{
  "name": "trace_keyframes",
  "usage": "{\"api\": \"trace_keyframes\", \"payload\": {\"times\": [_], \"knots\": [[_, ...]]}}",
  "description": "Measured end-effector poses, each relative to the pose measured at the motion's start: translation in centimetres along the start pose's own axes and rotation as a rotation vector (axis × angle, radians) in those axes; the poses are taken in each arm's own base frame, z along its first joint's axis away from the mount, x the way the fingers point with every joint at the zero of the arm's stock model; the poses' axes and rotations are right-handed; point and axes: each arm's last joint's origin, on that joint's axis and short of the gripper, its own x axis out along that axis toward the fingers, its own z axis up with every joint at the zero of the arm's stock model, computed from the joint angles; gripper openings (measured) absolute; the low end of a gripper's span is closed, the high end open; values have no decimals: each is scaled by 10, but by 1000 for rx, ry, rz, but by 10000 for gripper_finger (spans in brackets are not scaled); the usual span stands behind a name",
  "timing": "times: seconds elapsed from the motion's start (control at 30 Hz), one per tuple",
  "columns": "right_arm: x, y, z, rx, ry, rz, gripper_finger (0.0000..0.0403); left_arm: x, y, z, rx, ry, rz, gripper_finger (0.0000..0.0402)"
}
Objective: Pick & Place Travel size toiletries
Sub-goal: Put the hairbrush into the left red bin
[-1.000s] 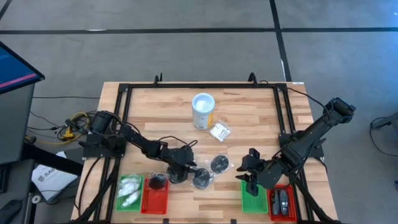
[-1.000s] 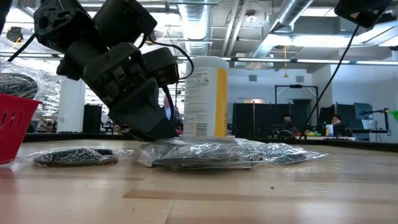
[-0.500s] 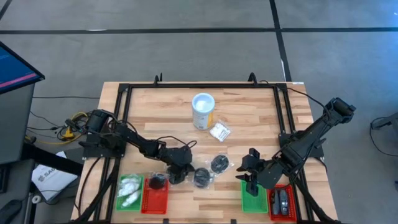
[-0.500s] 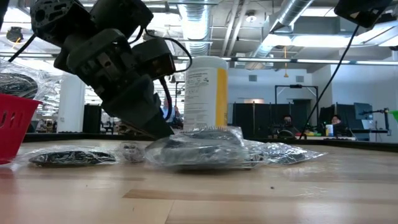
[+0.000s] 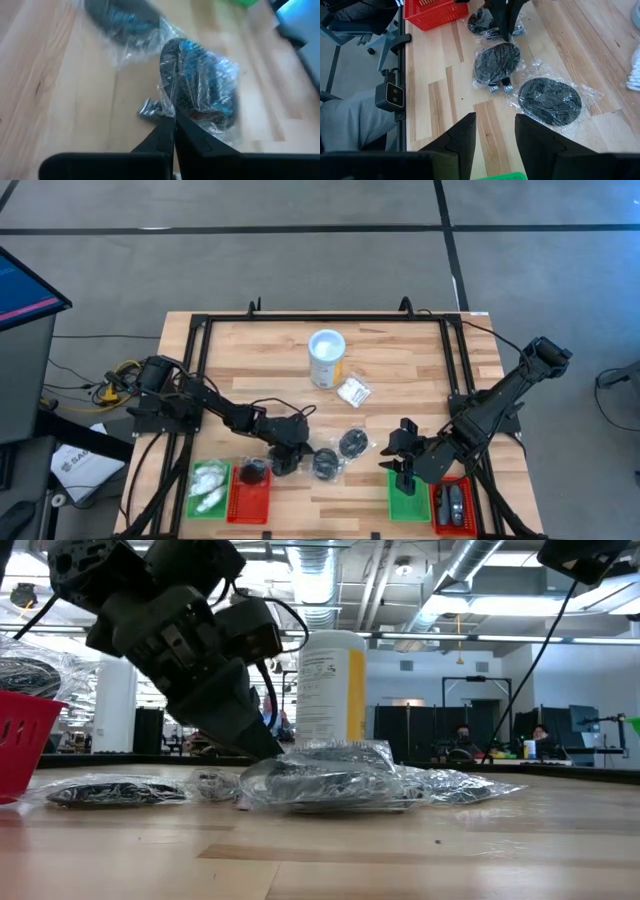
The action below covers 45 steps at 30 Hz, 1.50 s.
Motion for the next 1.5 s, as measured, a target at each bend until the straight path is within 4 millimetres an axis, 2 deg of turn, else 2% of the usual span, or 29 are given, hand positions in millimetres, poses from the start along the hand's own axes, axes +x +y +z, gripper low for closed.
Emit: {"api": "trace_keyframes", "payload": {"times": [0.23, 0.4, 0.6, 1.13, 1.5], "knots": [[0, 0, 0, 0, 0, 0, 127, -28, -19, 18, 26, -52, -28, 0], [0, 0, 0, 0, 0, 0, 127, -54, -38, 21, 69, -55, 12, 0], [0, 0, 0, 0, -3, -3, 127, -78, -63, 23, 135, -107, -27, 0], [0, 0, 0, 0, -5, -5, 127, -122, -100, 2, 165, -52, -52, 0], [0, 0, 0, 0, -5, -5, 127, -156, -113, -14, 103, -17, -40, 0]]}}
